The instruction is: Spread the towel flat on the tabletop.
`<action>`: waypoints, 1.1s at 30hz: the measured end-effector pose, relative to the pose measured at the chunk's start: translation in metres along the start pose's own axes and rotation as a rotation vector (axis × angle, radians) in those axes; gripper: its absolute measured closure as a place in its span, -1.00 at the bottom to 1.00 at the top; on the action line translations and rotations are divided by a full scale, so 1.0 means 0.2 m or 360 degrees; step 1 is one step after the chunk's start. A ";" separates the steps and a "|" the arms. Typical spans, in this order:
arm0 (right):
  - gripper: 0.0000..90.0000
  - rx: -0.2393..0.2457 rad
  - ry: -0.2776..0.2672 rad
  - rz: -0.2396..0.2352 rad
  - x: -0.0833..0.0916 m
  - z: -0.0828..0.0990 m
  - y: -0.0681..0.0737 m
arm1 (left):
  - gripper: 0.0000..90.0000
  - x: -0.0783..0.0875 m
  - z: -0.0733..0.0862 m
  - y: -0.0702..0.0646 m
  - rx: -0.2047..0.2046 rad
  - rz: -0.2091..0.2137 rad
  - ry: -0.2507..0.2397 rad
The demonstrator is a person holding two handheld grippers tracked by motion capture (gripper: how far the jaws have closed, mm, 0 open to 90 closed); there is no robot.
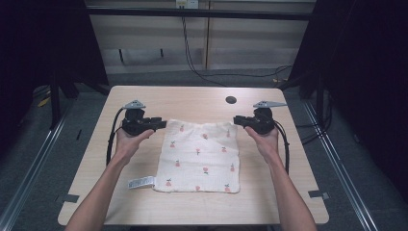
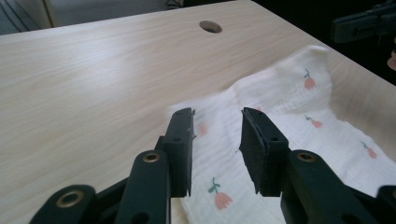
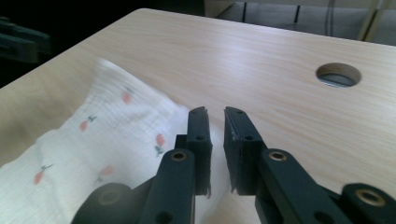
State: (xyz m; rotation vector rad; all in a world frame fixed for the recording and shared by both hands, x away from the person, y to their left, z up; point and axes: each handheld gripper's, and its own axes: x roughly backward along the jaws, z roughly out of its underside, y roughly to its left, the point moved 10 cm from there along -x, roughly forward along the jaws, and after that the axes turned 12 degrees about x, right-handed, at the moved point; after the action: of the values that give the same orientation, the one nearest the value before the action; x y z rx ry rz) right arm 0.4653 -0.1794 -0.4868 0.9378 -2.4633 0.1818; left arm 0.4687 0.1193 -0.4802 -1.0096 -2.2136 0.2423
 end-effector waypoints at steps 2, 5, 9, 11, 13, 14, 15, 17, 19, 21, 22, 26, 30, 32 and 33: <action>0.78 -0.0023 -0.0003 -0.0039 0.00 0.01 0.00 | 0.43 0.01 0.03 0.00 -0.0006 0.0010 0.0002; 0.74 0.0001 0.0010 -0.0056 0.03 0.03 0.03 | 0.48 0.02 0.12 0.00 -0.0062 0.0000 0.0071; 0.66 0.0046 0.0071 -0.0088 0.10 0.08 0.09 | 0.51 0.04 0.24 -0.02 -0.0104 0.0016 0.0126; 0.63 0.0030 0.0072 -0.0140 0.13 0.13 0.14 | 0.52 0.04 0.32 -0.03 -0.0169 -0.0003 0.0215; 0.60 0.0059 0.0144 -0.0130 0.13 0.22 0.19 | 0.51 0.04 0.36 -0.06 -0.0158 0.0053 0.0215; 0.56 0.0057 0.0179 -0.0145 0.13 0.26 0.22 | 0.49 0.05 0.38 -0.07 -0.0174 0.0064 0.0226; 0.55 0.0075 0.0208 -0.0155 0.13 0.30 0.24 | 0.45 0.04 0.41 -0.07 -0.0178 0.0059 0.0258; 0.53 0.0098 0.0270 -0.0179 0.12 0.36 0.28 | 0.37 0.03 0.45 -0.08 -0.0219 0.0075 0.0314; 0.45 0.0129 0.0309 -0.0195 0.12 0.40 0.33 | 0.37 0.03 0.49 -0.10 -0.0205 0.0103 0.0315; 0.39 0.0160 0.0345 -0.0202 0.12 0.43 0.37 | 0.37 0.02 0.52 -0.11 -0.0222 0.0116 0.0348; 0.36 0.0188 0.0362 -0.0196 0.12 0.45 0.39 | 0.37 0.01 0.53 -0.12 -0.0226 0.0128 0.0357; 0.30 0.0228 0.0378 -0.0217 0.15 0.51 0.44 | 0.40 -0.01 0.56 -0.12 -0.0267 0.0114 0.0380; 0.22 0.0219 0.0388 -0.0187 0.14 0.54 0.42 | 0.37 -0.03 0.61 -0.09 -0.0302 0.0035 0.0431; 0.19 0.0247 0.0384 -0.0157 0.13 0.53 0.41 | 0.37 -0.02 0.60 -0.09 -0.0300 0.0040 0.0412; 0.19 0.0255 0.0383 -0.0157 0.12 0.53 0.40 | 0.38 -0.01 0.61 -0.08 -0.0302 0.0037 0.0427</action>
State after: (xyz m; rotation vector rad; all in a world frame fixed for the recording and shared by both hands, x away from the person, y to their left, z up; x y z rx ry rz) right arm 0.3538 -0.1640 -0.5632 1.0364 -2.2018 0.4372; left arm 0.3808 0.1199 -0.5658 -1.1003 -2.0076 -0.0915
